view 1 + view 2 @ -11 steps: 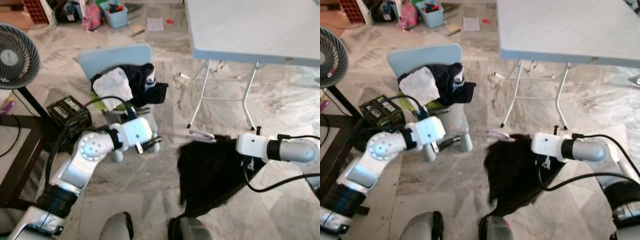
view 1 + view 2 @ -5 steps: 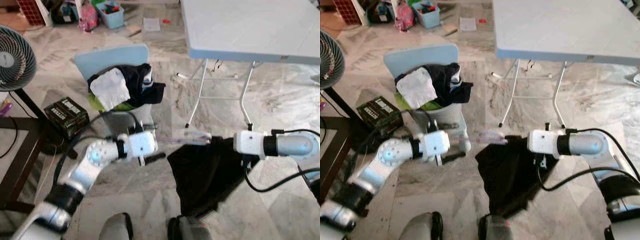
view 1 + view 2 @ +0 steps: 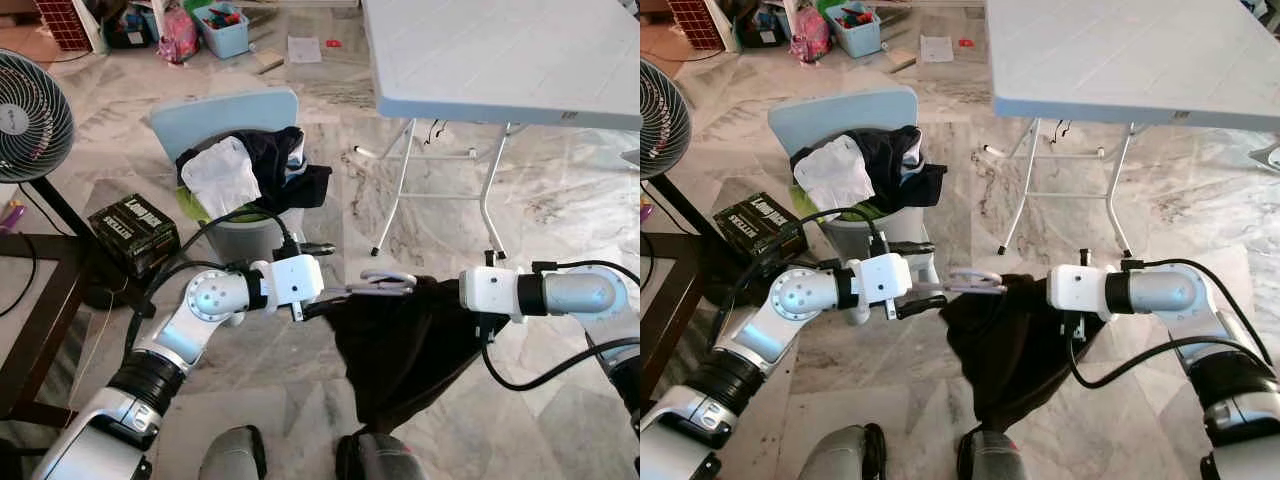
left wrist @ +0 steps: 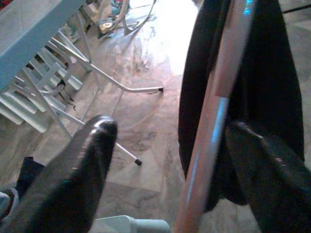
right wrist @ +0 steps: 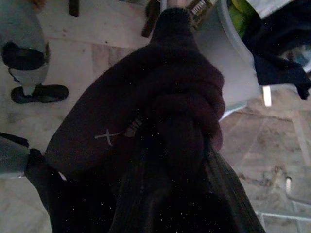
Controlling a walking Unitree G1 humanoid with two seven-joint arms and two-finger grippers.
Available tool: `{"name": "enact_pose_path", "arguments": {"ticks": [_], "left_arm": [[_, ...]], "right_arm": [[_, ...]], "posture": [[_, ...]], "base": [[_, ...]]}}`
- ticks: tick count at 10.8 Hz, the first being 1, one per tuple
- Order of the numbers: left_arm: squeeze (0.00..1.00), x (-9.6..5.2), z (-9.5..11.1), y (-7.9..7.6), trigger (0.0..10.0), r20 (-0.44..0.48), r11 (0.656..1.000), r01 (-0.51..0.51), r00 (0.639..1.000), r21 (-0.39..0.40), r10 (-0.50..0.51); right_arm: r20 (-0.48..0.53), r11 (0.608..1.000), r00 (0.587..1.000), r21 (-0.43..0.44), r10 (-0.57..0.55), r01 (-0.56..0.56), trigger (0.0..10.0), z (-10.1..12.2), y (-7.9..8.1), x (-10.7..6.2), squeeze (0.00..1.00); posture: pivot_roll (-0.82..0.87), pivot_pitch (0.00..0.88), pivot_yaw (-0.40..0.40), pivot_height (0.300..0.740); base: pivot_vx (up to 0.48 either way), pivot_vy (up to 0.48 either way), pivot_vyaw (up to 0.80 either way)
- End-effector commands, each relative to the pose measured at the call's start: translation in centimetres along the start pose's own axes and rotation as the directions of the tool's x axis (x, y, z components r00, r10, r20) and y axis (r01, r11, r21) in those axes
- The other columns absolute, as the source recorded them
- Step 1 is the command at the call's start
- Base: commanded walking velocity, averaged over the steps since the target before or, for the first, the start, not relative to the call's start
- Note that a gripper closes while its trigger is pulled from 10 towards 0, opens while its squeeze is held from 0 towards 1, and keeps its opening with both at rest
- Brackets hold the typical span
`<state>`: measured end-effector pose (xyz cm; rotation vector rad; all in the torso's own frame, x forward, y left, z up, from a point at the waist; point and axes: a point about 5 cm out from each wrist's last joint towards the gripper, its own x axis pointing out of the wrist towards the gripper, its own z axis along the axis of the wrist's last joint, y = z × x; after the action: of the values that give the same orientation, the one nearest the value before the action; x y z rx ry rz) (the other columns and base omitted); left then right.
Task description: Hang hanger
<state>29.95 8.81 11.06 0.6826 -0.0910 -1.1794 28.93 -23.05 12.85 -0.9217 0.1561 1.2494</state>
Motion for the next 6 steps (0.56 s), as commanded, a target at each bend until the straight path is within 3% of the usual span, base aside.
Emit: {"name": "enact_pose_path", "arguments": {"ticks": [1, 4, 6], "left_arm": [[0.00, 0.1, -0.1, -0.2, 0.0, 0.006, 1.000, 0.019, 1.000, -0.006, -0.019], [0.00, 0.8, -0.7, -0.9, 0.0, -0.029, 0.992, 0.127, 0.992, -0.003, -0.127], [0.00, 1.3, -0.8, -0.9, 0.0, -0.034, 0.991, 0.133, 0.991, -0.006, -0.133]], "right_arm": [[0.020, 0.999, 1.000, -0.026, -0.023, 0.023, 10.0, 0.6, -0.7, -0.5, 0.00], [0.027, 0.999, 0.999, -0.039, -0.034, 0.035, 10.0, 0.7, 0.3, -0.2, 0.00], [0.022, 0.999, 0.999, -0.037, -0.033, 0.034, 10.0, 0.7, 0.7, -0.1, 0.00]], "posture": [[-0.11, 0.098, -0.036, 0.740], [-0.13, 0.126, -0.031, 0.740], [-0.13, 0.128, -0.032, 0.740]], "base": [[0.000, 0.000, 0.00], [0.000, 0.000, 0.00], [0.000, 0.000, 0.00]]}}
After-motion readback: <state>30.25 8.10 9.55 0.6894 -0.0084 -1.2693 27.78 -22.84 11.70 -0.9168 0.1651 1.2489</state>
